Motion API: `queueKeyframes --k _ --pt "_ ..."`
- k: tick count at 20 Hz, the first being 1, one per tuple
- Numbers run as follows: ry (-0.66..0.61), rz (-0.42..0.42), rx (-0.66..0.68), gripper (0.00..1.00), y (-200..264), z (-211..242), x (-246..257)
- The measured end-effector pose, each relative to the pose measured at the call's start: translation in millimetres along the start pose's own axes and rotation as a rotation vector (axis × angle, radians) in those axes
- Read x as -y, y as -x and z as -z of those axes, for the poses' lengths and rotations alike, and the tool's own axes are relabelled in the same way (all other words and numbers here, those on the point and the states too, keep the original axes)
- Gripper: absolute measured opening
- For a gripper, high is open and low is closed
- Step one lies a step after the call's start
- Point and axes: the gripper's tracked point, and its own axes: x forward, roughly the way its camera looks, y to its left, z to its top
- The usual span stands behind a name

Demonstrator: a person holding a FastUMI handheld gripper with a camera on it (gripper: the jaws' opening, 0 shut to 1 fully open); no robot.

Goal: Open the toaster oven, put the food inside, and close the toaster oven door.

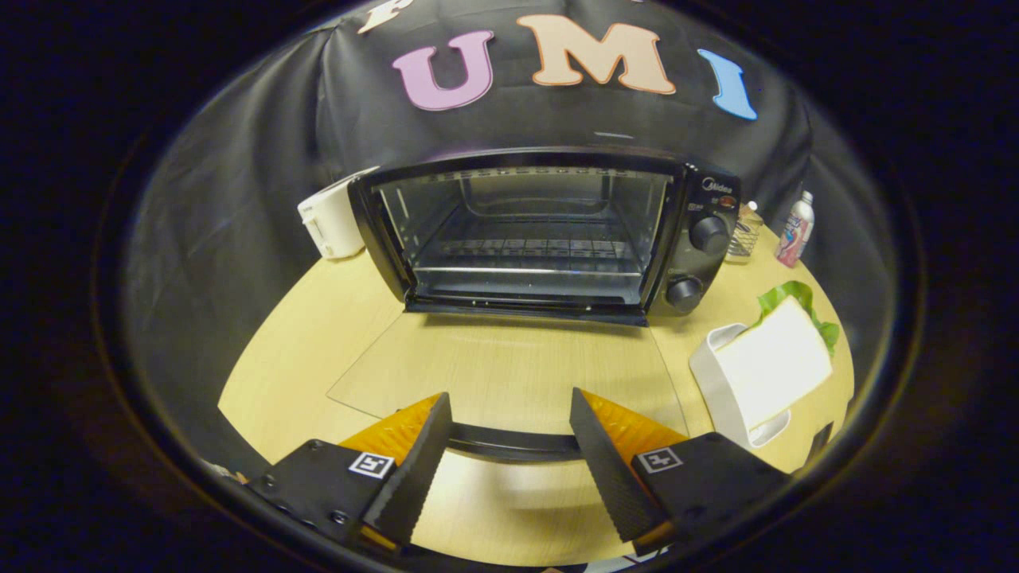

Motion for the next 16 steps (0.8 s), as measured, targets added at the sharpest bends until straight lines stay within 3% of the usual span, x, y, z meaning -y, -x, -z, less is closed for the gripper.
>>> queueKeyframes --k 4,10,16 --pt "0.034 -0.007 -0.056 0.94 -11 22 3" --pt "-0.010 -0.060 -0.042 0.94 -7 14 4" --pt "-0.094 -0.150 -0.037 0.93 35 -11 35"
